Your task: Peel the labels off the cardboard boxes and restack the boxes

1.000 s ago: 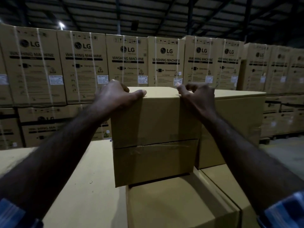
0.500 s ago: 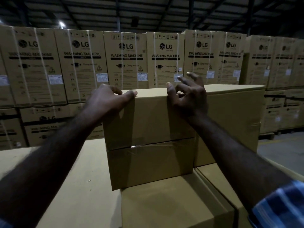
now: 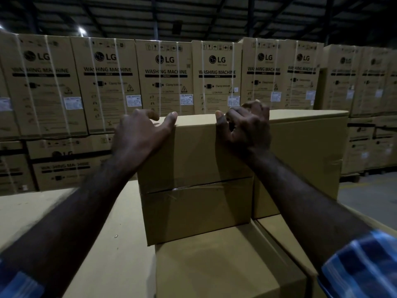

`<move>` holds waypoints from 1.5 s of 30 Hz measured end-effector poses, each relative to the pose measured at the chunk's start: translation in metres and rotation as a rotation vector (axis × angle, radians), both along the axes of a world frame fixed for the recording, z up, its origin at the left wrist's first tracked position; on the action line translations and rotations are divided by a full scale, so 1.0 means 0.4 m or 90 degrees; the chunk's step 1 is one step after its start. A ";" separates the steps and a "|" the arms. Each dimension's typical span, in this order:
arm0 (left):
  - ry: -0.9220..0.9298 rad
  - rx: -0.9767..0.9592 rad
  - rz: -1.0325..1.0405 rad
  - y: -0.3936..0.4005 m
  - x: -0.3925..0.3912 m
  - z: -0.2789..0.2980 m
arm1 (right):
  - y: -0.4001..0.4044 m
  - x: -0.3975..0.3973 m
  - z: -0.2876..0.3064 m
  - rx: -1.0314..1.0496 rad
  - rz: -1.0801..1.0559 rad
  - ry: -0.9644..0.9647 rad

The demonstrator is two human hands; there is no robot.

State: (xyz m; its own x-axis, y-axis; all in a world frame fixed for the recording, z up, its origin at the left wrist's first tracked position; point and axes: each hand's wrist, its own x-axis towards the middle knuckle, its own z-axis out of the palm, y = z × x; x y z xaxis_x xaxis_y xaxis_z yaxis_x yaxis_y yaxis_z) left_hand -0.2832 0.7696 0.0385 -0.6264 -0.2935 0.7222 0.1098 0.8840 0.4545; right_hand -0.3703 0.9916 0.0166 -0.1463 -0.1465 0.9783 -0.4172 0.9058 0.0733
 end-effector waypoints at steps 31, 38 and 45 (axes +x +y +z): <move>0.017 0.075 -0.024 0.005 -0.018 0.000 | 0.035 -0.020 -0.011 -0.063 0.033 -0.092; 0.023 0.117 -0.060 -0.003 -0.025 -0.012 | 0.032 -0.023 -0.016 -0.077 0.066 -0.090; 0.035 0.055 -0.055 -0.017 -0.014 -0.021 | 0.003 -0.004 -0.002 -0.050 0.034 -0.091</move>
State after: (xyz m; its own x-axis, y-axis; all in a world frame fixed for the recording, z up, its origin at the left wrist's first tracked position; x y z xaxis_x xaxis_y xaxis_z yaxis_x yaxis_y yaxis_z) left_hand -0.2890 0.7626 0.0300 -0.6122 -0.3031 0.7303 0.2108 0.8276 0.5202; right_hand -0.3718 0.9930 0.0158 -0.2782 -0.0825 0.9570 -0.4667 0.8824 -0.0596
